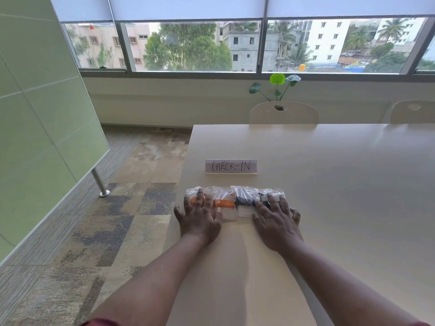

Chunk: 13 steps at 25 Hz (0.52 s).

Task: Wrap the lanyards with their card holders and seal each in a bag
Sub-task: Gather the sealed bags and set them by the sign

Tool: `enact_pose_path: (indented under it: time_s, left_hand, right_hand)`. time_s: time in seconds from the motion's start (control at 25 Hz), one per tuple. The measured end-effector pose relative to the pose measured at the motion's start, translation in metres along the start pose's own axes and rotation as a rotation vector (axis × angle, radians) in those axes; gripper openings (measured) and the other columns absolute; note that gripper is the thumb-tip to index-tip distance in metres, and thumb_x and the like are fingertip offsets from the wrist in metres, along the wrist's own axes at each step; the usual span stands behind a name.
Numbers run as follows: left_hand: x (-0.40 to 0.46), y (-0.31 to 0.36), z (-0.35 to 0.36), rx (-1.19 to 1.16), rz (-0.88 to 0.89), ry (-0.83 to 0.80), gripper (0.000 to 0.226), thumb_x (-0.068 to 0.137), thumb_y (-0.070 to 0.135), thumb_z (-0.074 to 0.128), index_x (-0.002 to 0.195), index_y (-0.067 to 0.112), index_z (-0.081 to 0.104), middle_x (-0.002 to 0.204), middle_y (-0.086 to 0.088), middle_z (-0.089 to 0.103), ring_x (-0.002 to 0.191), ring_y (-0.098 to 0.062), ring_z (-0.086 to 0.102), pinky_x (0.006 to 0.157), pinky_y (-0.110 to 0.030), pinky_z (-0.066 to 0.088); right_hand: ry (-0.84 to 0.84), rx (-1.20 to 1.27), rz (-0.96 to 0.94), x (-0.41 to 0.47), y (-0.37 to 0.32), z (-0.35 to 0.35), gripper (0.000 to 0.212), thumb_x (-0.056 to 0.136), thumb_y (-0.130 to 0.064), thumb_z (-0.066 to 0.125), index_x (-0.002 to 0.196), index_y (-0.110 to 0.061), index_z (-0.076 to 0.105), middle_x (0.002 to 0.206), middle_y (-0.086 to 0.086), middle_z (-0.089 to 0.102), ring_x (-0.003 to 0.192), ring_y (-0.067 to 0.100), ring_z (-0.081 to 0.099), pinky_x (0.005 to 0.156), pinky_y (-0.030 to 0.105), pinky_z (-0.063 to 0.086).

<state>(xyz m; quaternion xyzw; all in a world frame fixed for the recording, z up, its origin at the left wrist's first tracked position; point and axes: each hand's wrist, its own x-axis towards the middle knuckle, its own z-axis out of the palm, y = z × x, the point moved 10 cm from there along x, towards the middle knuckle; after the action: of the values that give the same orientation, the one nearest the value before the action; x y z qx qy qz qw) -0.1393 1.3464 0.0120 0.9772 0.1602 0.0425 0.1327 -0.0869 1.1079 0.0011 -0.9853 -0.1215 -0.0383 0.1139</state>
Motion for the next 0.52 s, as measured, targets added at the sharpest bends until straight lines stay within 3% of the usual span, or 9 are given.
enact_pose_path:
  time_s: [0.16,0.36,0.52]
  left_hand:
    - [-0.0006,-0.0128,0.0061,0.041,-0.003,-0.045,0.071,0.094,0.070,0.012,0.159,0.045,0.000,0.170,0.007,-0.017,0.156,-0.031,-0.014,0.117,-0.062,-0.013]
    - [-0.0012,-0.0033,0.0028,0.000,0.061,-0.015,0.061,0.098,0.057,0.021,0.158,0.046,0.013,0.171,0.002,-0.012,0.157,-0.027,-0.011,0.121,-0.058,-0.009]
    - [-0.0021,-0.0052,-0.0002,-0.001,0.046,-0.006,0.061,0.098,0.055,0.024,0.157,0.044,0.019,0.171,0.002,-0.007,0.157,-0.029,-0.009,0.120,-0.060,-0.007]
  right_hand:
    - [0.030,0.011,0.012,0.0035,-0.0008,-0.0012,0.065,0.092,-0.066,0.015,0.154,-0.045,0.017,0.169,-0.006,0.012,0.155,0.023,0.003,0.115,0.049,0.009]
    - [0.038,-0.009,-0.007,0.0005,-0.0029,-0.0015,0.069,0.091,-0.074,0.012,0.155,-0.049,0.006,0.169,-0.007,0.011,0.155,0.022,0.003,0.113,0.048,0.011]
    - [0.072,-0.006,0.097,-0.0006,0.0031,-0.0075,0.084,0.088,-0.079,0.009,0.159,-0.035,0.015,0.168,-0.008,0.016,0.154,0.021,0.011,0.113,0.050,0.019]
